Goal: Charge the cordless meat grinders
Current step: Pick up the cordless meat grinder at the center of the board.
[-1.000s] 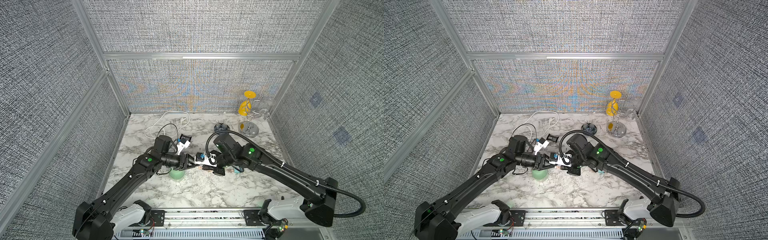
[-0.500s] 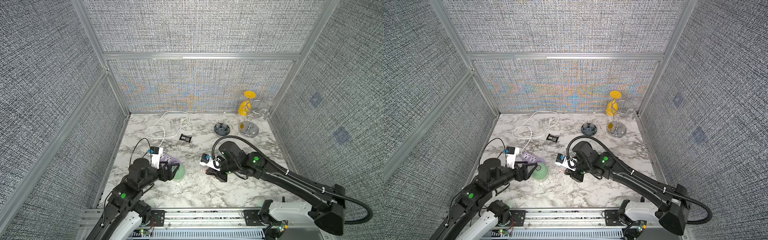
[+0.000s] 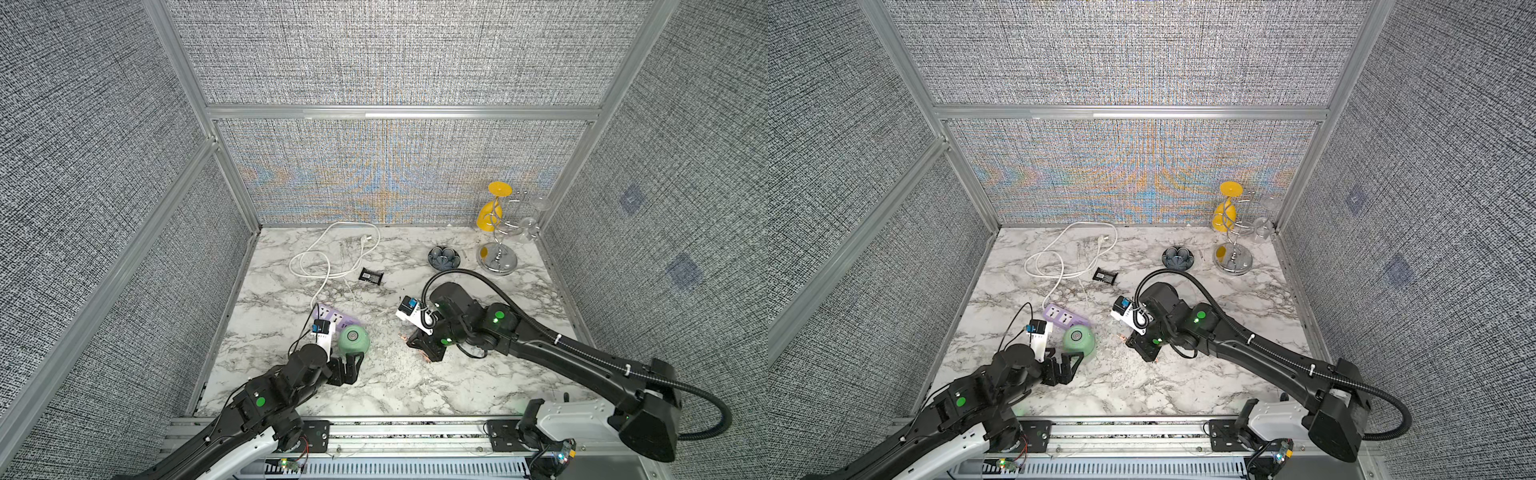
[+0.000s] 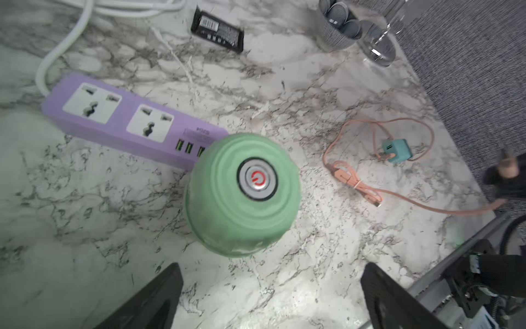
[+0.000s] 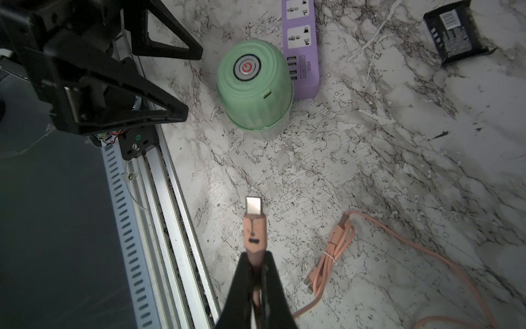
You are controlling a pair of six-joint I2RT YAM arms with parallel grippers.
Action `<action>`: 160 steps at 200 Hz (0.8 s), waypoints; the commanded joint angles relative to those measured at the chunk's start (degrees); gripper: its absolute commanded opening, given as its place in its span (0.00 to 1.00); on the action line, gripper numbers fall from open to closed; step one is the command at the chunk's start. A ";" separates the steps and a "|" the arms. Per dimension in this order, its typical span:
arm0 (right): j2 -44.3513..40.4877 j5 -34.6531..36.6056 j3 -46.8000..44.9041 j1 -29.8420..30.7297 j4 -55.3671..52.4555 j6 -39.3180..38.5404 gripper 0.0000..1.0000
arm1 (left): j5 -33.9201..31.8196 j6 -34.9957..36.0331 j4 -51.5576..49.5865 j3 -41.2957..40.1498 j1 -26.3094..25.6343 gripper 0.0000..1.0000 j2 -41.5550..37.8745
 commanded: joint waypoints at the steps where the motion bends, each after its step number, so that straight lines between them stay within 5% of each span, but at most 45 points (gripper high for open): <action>1: 0.37 -0.42 -0.39 0.01 1.19 1.80 0.00 | -4.13 -0.68 7.22 -2.11 -1.31 0.99 1.96; 67: -1.58 -0.20 -2.08 -0.63 2.72 2.33 0.00 | -12.86 4.51 16.71 -6.99 -4.20 0.99 2.52; 160: -0.62 -0.19 -2.35 -1.58 3.66 3.55 0.00 | -14.76 9.60 27.90 -10.29 -4.77 0.99 7.36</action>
